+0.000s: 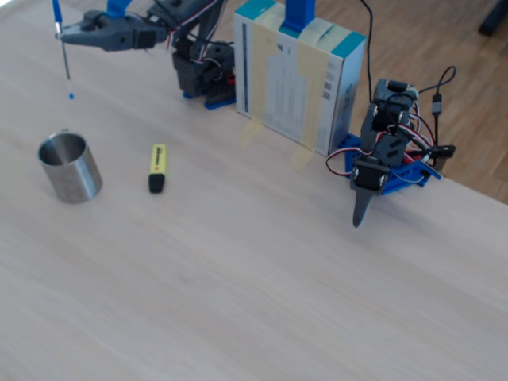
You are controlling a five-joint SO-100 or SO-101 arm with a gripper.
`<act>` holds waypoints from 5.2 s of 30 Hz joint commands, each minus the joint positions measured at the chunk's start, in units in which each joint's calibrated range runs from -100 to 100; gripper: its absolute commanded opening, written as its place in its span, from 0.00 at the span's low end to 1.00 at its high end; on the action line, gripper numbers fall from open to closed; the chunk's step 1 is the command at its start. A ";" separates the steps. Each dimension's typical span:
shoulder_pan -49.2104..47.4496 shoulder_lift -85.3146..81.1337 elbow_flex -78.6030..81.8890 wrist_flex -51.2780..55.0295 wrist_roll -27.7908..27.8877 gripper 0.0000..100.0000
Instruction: Grab the blue pen and put it in the silver cup.
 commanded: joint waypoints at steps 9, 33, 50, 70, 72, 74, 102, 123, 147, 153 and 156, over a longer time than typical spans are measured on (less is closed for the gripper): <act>0.29 1.59 0.56 -11.37 1.50 0.02; -0.32 15.30 -7.42 -13.43 2.28 0.02; -1.45 25.28 -19.30 -1.84 2.38 0.02; -1.54 36.34 -29.19 1.33 4.20 0.02; -1.54 37.08 -30.00 1.25 4.20 0.02; -1.54 37.83 -30.73 1.25 4.20 0.02; -0.23 46.56 -34.36 1.42 4.20 0.02; 1.95 54.29 -34.45 1.16 1.50 0.02; 3.35 63.18 -34.63 -2.44 -0.37 0.02; 4.13 65.10 -34.54 -2.53 -0.42 0.02; 4.22 65.10 -34.54 -2.53 -0.42 0.02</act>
